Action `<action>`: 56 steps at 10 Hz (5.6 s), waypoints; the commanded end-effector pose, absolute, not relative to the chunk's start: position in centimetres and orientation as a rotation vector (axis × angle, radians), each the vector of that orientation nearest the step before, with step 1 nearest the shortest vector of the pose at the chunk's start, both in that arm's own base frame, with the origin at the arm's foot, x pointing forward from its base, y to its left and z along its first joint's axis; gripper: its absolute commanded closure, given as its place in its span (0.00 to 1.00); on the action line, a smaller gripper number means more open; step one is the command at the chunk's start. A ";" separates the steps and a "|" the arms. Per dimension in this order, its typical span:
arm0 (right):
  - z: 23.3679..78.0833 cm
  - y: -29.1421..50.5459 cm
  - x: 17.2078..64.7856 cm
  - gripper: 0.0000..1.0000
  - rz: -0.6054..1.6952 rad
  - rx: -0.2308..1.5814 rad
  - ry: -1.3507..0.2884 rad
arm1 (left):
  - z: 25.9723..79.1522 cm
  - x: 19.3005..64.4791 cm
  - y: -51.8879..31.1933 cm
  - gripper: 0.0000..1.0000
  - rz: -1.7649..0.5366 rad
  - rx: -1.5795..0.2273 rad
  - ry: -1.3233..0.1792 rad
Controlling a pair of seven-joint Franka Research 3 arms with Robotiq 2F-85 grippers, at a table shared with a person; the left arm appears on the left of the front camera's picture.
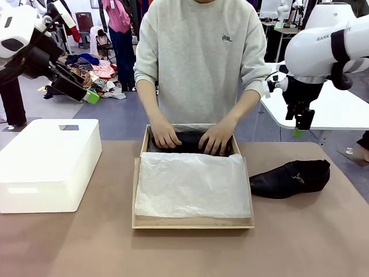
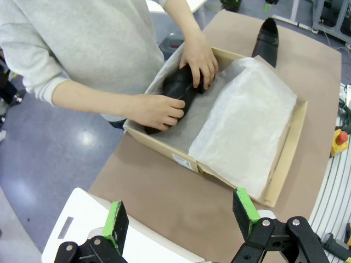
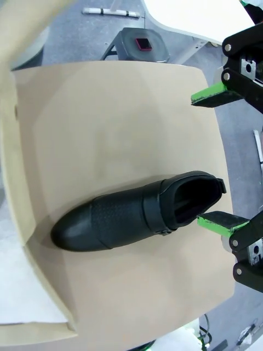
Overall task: Pack the shoes into the box.
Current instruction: Place the other shoe of the Shoes into the Shoes Box.
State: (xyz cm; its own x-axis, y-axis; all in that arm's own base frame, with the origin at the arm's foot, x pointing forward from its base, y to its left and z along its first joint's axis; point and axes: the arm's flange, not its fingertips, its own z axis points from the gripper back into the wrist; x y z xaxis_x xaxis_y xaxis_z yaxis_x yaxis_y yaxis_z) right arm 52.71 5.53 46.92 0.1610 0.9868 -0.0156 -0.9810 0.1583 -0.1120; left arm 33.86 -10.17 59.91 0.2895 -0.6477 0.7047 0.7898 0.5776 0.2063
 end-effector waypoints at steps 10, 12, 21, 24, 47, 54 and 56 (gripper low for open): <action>39.8 -2.1 51.0 0.00 1.445 -0.033 -0.078 | 60.0 33.9 -10.1 0.00 -0.972 -0.205 -0.837; 38.9 -2.1 51.9 0.00 1.414 -0.011 -0.060 | 60.0 33.9 -10.1 0.00 -0.972 -0.205 -0.837; 36.2 -1.7 53.3 0.00 1.435 0.025 -0.059 | 60.0 33.9 -10.1 0.00 -0.972 -0.205 -0.837; 34.9 -2.0 53.6 0.00 1.448 0.029 -0.063 | 60.0 33.9 -10.1 0.00 -0.972 -0.205 -0.837; 37.3 -3.9 54.4 1.00 1.287 0.134 0.017 | 60.0 33.9 -10.1 0.00 -0.972 -0.205 -0.837; 48.7 -2.2 52.1 1.00 0.860 0.207 -0.035 | 60.0 33.9 -10.1 0.00 -0.972 -0.205 -0.837; 49.4 -0.9 51.6 1.00 0.851 0.194 -0.023 | 60.0 33.9 -10.1 0.00 -0.972 -0.205 -0.837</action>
